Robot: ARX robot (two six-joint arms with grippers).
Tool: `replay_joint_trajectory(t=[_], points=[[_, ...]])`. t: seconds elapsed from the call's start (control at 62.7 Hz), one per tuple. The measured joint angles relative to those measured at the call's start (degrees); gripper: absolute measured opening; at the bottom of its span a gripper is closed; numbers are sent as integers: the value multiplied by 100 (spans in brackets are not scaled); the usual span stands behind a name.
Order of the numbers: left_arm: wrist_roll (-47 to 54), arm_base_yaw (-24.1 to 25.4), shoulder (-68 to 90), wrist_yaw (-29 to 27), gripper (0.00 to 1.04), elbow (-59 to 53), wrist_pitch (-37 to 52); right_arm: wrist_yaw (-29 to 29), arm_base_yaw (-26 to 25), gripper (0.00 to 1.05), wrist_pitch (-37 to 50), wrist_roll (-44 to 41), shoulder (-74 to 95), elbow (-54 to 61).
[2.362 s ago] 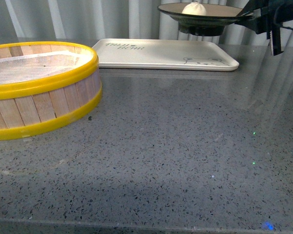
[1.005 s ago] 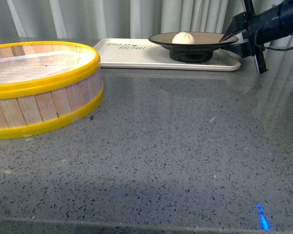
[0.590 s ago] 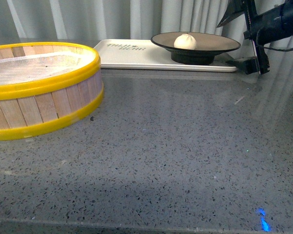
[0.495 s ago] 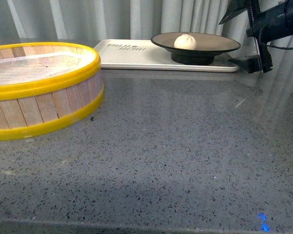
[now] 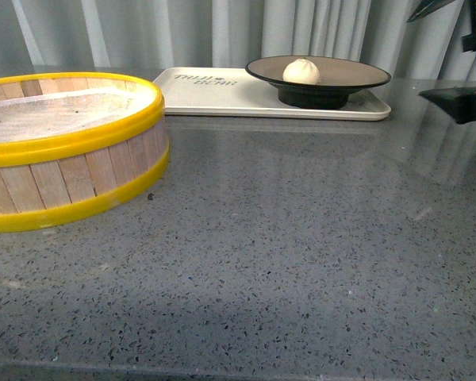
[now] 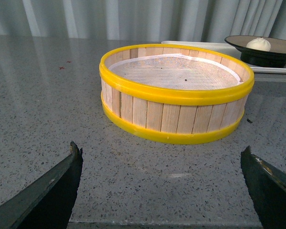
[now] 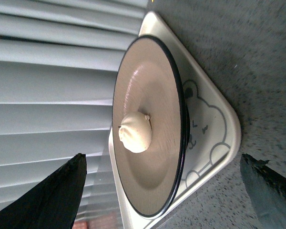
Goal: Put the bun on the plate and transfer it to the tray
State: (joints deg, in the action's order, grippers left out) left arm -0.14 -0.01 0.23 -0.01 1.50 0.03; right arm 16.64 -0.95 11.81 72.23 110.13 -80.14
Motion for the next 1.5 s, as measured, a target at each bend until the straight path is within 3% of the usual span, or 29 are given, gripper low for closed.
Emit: replay_joint_trajectory(t=[0.144,0.303,0.335,0.415,0.463,0.606,0.862,1.117,1.197,1.5], points=[[0,0,0,-2,98,0,0,-909,-275,96,188,-651,-1338,1405],[0,0,0,-2,98,0,0,-2280,-715,96,-59,-2096,-3497,3307],[0,0,0,-2,98,0,0,-2111,-848,94,92,-2529,-3904,3661],[0,0,-2,-2,98,0,0,-866,-1213,80,1257,-4070,-4826,4570],[0,0,0,2,98,0,0,-385,-1338,71,1530,-5160,-5331,5003],[0,0,-2,-4,98,0,0,-376,-1226,45,1578,-6693,-6277,6050],[0,0,0,-2,98,0,0,-822,-802,2,1620,-7128,-6946,6806],[0,0,0,-2,98,0,0,-1130,-485,2,1495,-7187,-7565,7276],[0,0,0,-2,98,0,0,-1615,-111,2,1381,-7191,-7792,7403],[0,0,0,-2,98,0,0,-1661,74,2,1003,-7202,-8459,7670]])
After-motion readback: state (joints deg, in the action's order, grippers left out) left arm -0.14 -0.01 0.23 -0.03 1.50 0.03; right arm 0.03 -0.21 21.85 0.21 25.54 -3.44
